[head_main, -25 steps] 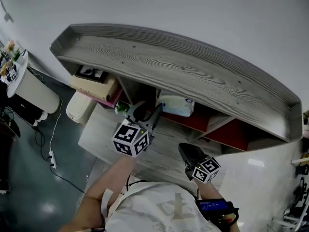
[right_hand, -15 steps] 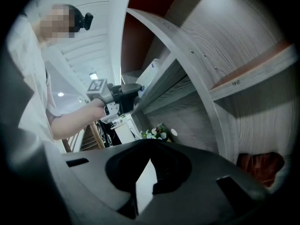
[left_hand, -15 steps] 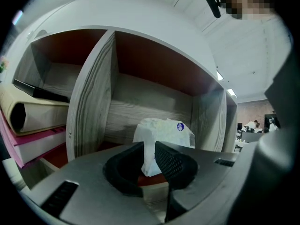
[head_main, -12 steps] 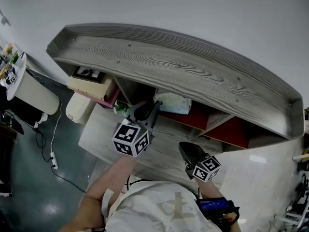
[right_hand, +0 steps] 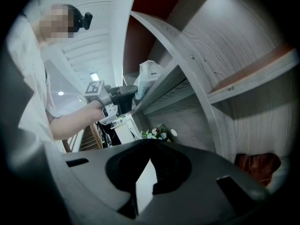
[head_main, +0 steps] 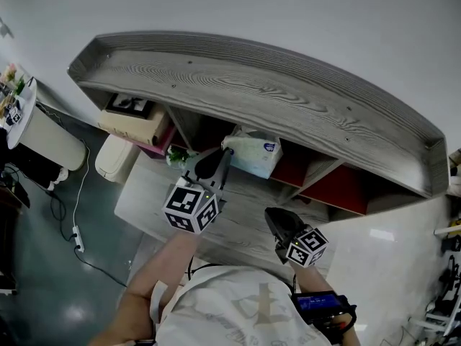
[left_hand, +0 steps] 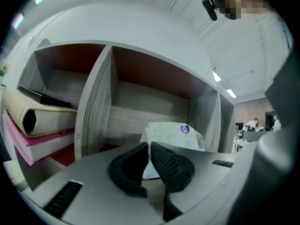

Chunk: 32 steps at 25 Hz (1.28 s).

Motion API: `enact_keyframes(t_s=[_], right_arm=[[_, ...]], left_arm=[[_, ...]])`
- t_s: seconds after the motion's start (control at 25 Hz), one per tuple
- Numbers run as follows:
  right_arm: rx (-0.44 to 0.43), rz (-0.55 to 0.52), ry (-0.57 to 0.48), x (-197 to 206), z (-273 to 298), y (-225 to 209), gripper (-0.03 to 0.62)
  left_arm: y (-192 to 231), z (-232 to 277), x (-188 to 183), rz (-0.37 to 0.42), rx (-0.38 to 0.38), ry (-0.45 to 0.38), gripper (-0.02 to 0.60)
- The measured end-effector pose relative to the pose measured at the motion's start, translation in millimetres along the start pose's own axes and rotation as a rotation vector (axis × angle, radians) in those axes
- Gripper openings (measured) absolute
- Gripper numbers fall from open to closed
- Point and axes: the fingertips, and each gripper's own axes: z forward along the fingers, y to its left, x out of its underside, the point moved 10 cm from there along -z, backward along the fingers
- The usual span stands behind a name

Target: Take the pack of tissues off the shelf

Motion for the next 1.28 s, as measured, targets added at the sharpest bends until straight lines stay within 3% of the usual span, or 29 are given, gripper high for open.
enact_keyframes(t_s=[0.64,1.28], right_arm=[[-0.014,-0.035,-0.009,-0.7,-12.7,25.2,0.005],[-0.05,-0.039,-0.013,12.3,-36.0,54.4,0.005]], left_arm=[[-10.2,-43.7,-1.5,-0.019,-0.015,-0.051,0.031],[-36.6,-111.1,26.2,-0.057,-0.042,-0.066,0.031]])
